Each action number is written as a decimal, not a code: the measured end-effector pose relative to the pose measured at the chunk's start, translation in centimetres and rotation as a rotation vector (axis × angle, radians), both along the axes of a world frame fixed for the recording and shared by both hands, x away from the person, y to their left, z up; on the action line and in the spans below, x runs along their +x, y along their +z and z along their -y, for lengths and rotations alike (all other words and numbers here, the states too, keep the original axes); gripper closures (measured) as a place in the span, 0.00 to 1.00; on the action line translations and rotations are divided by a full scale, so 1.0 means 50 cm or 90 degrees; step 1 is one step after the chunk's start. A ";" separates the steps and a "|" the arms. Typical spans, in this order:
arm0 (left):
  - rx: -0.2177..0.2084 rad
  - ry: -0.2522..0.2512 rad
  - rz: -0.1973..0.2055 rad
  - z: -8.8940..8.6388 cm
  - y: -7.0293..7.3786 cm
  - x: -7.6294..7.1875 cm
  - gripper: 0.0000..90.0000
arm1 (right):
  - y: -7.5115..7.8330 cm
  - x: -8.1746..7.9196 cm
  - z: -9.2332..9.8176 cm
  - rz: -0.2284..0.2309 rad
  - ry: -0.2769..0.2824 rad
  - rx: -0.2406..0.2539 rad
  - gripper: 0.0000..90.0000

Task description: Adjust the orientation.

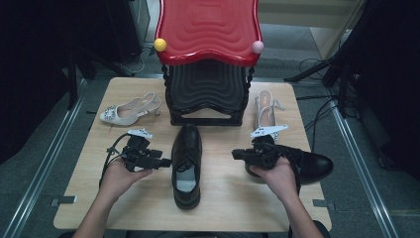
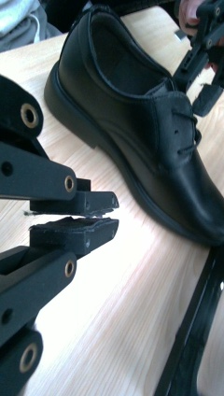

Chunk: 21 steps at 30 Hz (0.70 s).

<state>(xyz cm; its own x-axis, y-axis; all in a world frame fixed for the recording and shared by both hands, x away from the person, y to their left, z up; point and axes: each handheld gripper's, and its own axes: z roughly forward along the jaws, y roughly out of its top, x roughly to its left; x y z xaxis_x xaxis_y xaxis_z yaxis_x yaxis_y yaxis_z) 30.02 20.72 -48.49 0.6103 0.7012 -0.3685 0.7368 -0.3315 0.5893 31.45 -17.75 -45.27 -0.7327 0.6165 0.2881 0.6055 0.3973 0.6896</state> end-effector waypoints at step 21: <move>-0.002 -0.001 -0.005 0.006 -0.010 0.026 0.41 | 0.018 -0.027 0.129 0.009 -0.104 0.006 1.00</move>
<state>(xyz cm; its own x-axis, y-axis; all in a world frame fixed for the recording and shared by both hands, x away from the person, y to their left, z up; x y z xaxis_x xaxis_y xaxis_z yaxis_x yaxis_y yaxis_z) 31.34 20.43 -48.97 0.6083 0.6990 -0.3759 0.7411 -0.3307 0.5842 30.11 -24.19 -44.35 -0.6264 0.7254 0.2852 0.6523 0.2875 0.7013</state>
